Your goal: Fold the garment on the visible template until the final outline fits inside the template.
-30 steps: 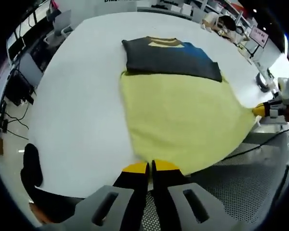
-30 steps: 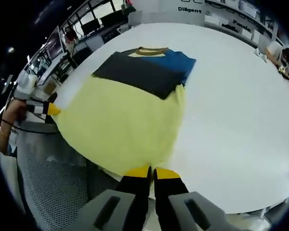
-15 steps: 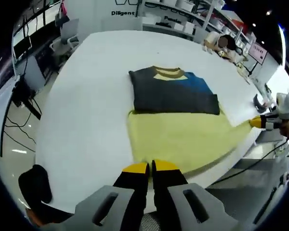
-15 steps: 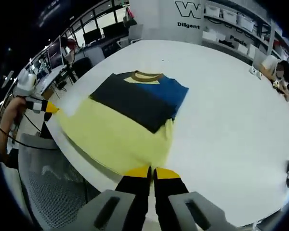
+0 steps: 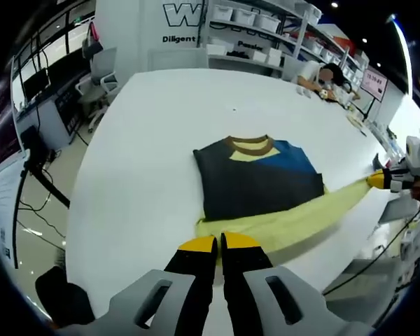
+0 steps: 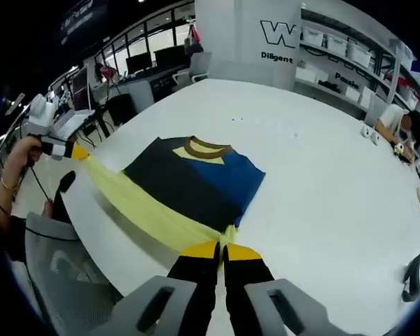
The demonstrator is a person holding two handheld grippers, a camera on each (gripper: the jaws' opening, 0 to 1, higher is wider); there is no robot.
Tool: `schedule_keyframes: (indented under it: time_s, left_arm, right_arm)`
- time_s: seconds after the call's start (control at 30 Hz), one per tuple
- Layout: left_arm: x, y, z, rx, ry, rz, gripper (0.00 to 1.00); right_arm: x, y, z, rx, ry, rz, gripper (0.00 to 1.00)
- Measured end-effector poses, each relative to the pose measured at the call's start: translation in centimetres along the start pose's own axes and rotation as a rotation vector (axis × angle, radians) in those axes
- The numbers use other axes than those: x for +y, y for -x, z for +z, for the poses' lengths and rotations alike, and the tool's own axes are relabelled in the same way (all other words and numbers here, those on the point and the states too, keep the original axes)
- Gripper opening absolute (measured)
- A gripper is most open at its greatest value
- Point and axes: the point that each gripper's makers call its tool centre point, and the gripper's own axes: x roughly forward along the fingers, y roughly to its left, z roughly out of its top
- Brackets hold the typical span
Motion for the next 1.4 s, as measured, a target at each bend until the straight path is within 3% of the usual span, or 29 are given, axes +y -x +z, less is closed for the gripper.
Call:
schedule_keyframes:
  time_s: [0.23,0.63,1.03,1.4]
  left_arm:
    - [0.3,-1.1,3.3,-0.043,-0.010,0.003,0.03]
    - [1.9,-4.4,6.9,-0.051,0.013,0.017,0.03]
    - [3.0,-8.7,10.2,-0.053,0.015,0.024,0.03]
    - [4.0,-12.4,10.7,-0.031,0.045,0.022,0.03]
  right_arm:
    - [-0.6,-1.0,2.3,-0.024,0.023,-0.008,0.00]
    - [-2.7,-3.8,6.1,-0.037,0.083,-0.032,0.00]
    - [-5.0,-7.0,8.0,-0.039,-0.013,-0.040,0.00]
    - [-6.2,-10.3,8.3,-0.010,-0.055,-0.041,0.00]
